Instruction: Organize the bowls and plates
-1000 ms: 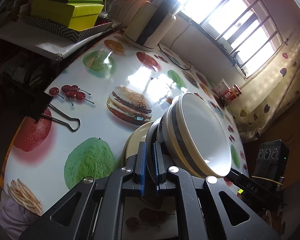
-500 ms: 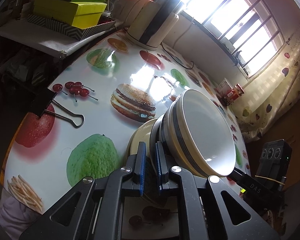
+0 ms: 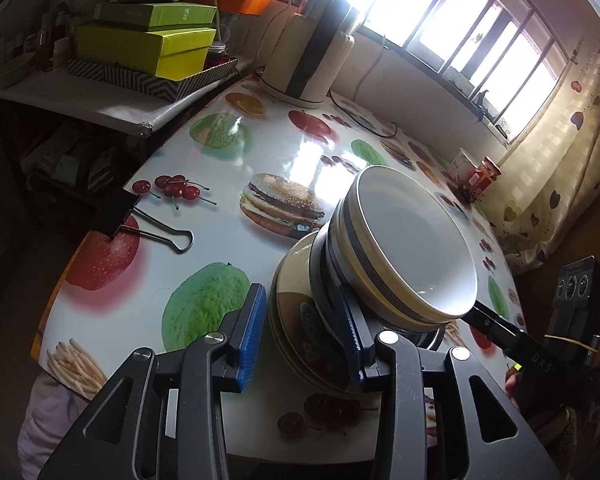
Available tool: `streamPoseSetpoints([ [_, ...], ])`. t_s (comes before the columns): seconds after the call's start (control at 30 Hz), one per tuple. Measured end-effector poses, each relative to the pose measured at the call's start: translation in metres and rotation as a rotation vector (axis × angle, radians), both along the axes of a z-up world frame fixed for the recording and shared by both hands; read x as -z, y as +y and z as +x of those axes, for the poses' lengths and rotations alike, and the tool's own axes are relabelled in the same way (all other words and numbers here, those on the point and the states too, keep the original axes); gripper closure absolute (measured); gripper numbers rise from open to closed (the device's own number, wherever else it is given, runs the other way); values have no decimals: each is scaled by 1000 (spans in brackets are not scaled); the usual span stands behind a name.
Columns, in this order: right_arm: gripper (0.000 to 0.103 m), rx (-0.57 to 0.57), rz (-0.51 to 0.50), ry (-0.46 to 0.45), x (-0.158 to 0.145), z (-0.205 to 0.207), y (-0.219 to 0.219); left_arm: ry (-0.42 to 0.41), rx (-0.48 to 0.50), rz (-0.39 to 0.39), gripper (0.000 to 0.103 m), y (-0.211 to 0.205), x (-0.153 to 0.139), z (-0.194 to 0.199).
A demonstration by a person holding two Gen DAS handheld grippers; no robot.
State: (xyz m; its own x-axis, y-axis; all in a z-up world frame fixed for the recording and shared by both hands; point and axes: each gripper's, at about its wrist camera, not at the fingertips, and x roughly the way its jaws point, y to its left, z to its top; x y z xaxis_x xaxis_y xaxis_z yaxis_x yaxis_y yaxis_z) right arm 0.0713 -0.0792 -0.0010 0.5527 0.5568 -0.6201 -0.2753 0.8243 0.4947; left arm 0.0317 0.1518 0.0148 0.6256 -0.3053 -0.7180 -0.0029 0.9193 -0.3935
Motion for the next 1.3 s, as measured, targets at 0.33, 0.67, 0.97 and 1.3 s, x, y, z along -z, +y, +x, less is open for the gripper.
streamPoseSetpoints([
  [0.33, 49, 35, -143, -103, -21, -32, 1, -33, -23, 157, 57, -25, -7, -33],
  [0.67, 44, 40, -274, -149, -25, -73, 16, -55, -48, 286, 55, -47, -6, -62],
  [0.97, 34, 54, -348, -168, -22, -92, 28, -58, -78, 325, 55, -51, -3, -74],
  [1.3, 26, 99, -373, -169, -18, -103, 33, -64, -74, 340, 55, -60, -1, -81],
])
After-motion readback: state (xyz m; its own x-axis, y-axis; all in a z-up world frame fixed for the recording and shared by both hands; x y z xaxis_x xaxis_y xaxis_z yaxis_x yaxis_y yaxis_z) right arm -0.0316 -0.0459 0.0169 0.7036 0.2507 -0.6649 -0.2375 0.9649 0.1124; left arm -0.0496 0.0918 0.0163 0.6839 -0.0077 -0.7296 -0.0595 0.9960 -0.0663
